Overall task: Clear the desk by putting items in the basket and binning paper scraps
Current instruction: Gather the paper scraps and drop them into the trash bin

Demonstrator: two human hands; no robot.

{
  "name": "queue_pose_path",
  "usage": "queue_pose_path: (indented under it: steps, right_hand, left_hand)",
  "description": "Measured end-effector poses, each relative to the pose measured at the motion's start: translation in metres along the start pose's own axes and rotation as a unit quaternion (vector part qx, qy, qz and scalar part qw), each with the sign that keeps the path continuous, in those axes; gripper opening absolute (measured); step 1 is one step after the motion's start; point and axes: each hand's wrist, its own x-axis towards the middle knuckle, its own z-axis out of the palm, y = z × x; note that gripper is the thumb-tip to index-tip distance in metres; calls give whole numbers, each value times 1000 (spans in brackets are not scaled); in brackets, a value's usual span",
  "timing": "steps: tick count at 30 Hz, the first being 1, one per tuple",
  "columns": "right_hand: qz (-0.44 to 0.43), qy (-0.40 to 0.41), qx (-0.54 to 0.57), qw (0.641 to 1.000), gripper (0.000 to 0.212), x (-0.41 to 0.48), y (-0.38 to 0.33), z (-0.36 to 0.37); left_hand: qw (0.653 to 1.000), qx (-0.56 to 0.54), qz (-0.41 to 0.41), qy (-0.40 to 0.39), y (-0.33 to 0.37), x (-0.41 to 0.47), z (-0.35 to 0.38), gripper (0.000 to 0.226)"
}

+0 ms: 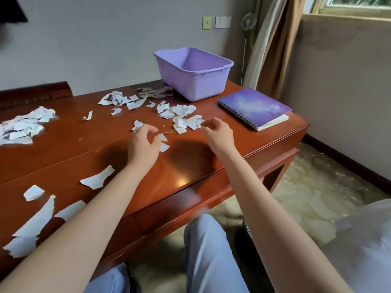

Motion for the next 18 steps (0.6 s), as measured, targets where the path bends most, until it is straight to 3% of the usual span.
queue_pose_path:
  steps: [4, 8, 12, 15, 18]
  right_hand:
    - [-54, -13, -114, 992, 41, 24, -5, 26]
    - [-33, 15, -273, 961, 76, 49, 0, 49]
    - [-7, -21, -353, 935, 103, 65, 2, 67]
    - [-42, -55, -362, 930, 97, 71, 2, 76]
    - [-116, -99, -355, 922, 66, 72, 3, 77]
  left_hand:
    - [991, 125, -13, -53, -22, 18, -2, 38]
    - [964, 236, 38, -117, -28, 26, 3, 65]
    - [947, 272, 58, -162, -31, 27, 8, 70]
    - [947, 274, 61, -157, -33, 28, 9, 61]
    - [954, 258, 65, -135, -34, 28, 9, 54]
